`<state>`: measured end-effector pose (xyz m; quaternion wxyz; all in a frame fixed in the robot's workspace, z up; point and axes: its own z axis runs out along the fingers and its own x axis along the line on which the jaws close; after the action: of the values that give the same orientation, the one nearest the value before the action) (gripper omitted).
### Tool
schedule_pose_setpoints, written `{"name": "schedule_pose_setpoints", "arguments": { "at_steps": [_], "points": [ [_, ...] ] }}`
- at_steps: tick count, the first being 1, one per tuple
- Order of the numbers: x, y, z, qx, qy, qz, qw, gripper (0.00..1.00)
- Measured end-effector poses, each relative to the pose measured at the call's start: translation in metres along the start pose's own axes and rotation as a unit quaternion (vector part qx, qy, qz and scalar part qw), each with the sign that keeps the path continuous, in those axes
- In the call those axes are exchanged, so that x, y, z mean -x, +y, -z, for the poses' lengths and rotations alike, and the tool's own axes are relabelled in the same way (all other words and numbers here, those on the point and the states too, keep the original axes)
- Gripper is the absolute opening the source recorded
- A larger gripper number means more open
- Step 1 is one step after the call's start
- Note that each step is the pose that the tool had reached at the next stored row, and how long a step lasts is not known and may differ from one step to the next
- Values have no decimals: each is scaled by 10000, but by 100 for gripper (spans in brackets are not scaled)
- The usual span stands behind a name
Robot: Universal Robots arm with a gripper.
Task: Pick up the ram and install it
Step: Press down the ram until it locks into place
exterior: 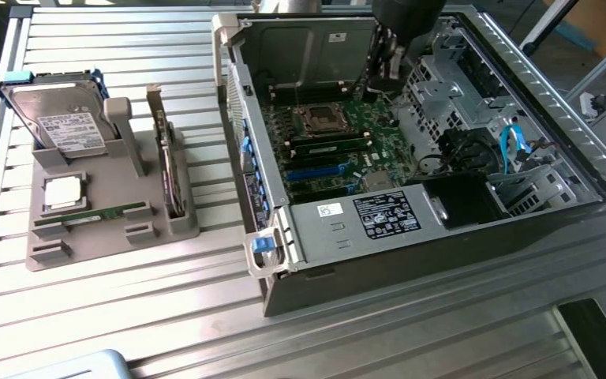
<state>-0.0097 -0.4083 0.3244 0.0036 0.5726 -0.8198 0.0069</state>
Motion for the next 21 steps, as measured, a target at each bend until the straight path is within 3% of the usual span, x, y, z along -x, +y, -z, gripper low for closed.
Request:
{"name": "schedule_pose_setpoints", "arguments": {
  "at_steps": [5,8,11,13,18,20,21],
  "points": [
    [0,0,-2,7,4,-501,9987,11],
    [0,0,-5,13,7,-957,9954,11],
    [0,0,-7,20,10,-1428,9897,11],
    [0,0,-9,22,11,-1634,9866,11],
    [0,0,-12,29,15,-2142,9768,11],
    [0,0,-14,33,17,-2434,9699,11],
    [0,0,-14,34,18,-2523,9676,11]
  ]
}}
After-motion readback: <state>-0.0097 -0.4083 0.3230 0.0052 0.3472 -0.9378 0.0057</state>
